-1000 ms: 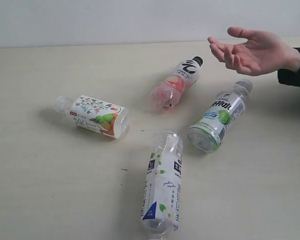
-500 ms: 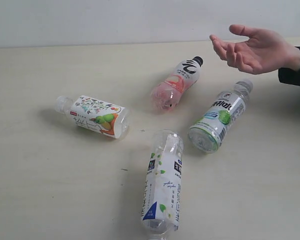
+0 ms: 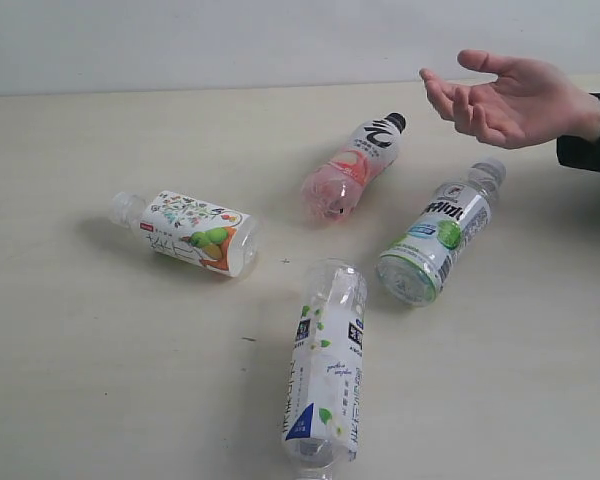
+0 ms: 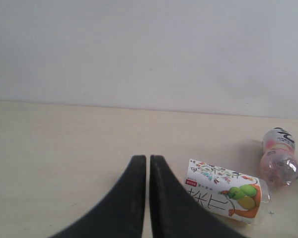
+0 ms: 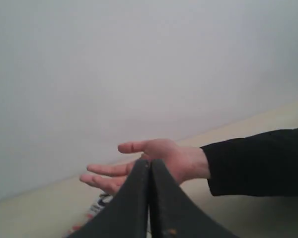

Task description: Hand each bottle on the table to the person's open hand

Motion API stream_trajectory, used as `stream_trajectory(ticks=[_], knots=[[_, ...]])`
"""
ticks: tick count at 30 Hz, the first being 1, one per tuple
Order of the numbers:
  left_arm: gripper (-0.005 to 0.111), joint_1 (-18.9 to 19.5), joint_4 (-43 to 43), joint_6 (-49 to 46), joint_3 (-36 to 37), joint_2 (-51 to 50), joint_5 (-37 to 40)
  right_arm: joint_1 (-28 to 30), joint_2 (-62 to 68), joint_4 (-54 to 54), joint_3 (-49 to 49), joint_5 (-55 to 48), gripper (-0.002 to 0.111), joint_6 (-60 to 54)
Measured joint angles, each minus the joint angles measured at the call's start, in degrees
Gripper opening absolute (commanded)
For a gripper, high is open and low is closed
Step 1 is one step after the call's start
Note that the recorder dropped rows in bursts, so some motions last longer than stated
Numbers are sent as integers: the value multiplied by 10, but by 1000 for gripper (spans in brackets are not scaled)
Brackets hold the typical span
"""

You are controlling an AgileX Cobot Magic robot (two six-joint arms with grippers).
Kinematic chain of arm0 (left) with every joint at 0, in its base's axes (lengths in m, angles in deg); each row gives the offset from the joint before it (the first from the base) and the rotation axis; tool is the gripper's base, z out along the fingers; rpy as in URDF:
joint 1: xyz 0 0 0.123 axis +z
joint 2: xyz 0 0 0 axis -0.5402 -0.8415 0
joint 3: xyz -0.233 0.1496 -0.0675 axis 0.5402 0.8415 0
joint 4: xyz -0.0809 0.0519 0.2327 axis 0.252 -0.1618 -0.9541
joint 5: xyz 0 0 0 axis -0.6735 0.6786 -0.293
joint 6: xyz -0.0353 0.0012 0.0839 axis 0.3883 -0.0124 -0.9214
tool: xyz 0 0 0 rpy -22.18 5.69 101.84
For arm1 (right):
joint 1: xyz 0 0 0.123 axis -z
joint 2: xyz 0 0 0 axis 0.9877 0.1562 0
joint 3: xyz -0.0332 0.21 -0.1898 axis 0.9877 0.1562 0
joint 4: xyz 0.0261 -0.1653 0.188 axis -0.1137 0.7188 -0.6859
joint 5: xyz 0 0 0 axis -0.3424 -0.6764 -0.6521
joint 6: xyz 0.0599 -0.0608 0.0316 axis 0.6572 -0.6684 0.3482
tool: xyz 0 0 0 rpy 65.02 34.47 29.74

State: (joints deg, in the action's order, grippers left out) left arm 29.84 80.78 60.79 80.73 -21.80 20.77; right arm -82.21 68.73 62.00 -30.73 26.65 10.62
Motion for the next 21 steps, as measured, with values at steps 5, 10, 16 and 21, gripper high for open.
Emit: stream_trajectory(ticks=[5, 10, 16, 21], knots=[[5, 0, 0, 0, 0, 0, 0, 0, 126, -116, -90, -120, 0, -176], [5, 0, 0, 0, 0, 0, 0, 2, 228, -336, -134, -233, 0, -408], [5, 0, 0, 0, 0, 0, 0, 2, 319, -415, -136, -287, 0, -499], [5, 0, 0, 0, 0, 0, 0, -5, 347, -415, -136, -294, 0, -515]])
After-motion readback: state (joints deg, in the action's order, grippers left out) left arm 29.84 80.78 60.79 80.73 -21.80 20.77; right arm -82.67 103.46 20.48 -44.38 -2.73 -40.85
